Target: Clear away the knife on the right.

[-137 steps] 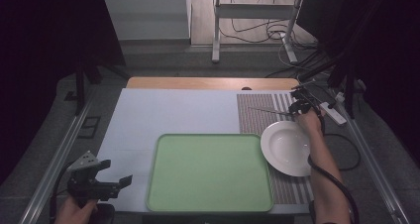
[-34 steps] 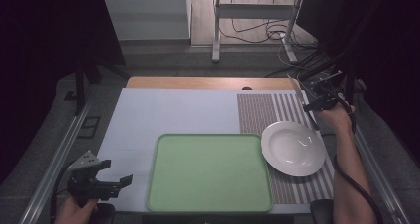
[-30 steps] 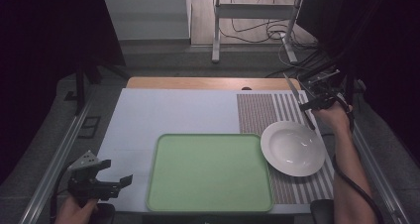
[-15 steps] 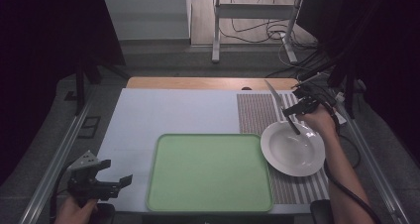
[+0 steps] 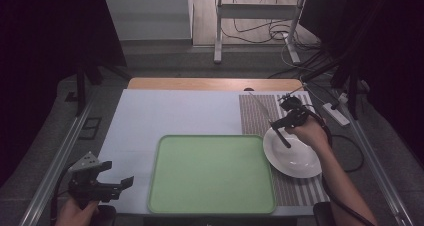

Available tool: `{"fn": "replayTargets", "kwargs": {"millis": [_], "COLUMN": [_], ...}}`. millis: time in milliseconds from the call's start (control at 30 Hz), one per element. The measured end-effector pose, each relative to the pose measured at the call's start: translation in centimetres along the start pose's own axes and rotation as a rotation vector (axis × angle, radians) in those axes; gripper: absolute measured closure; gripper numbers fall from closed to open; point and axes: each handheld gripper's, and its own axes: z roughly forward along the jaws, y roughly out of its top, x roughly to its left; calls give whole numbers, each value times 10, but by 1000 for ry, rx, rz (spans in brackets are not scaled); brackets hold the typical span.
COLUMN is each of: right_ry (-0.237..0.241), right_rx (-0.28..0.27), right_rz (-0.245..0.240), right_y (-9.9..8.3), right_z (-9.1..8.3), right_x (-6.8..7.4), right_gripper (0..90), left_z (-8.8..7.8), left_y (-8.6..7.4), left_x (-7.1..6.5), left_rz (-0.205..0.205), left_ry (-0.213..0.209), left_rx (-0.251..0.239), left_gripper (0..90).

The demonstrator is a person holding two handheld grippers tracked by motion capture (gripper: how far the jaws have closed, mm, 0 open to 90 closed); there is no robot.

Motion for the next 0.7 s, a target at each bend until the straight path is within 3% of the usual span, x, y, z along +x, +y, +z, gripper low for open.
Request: {"fn": "replayTargets", "kwargs": {"millis": [67,167,300,333,700], "right_ry": [4,27,42,58,106], "right_rx": [1,11,22,28,71], "right_rz": [-6,-24,-39,-52,-130], "right_y": [-1,-5,-9,-11,-22], "right_z": [0,2,2,3,12], "right_x": [4,24,37,46,97], "right_gripper": [813,813,813,813,812], "left_z": [0,0,0,0,0], "left_y": [0,0,0,0,0], "left_x": [0,0,0,0,0], "left_rz": [0,-2,-2,-3,-3], "left_ry": [0,-1,0,-1,-1], "left_rx": [0,0,1,0,0], "left_gripper": [20,20,20,20,20]}}
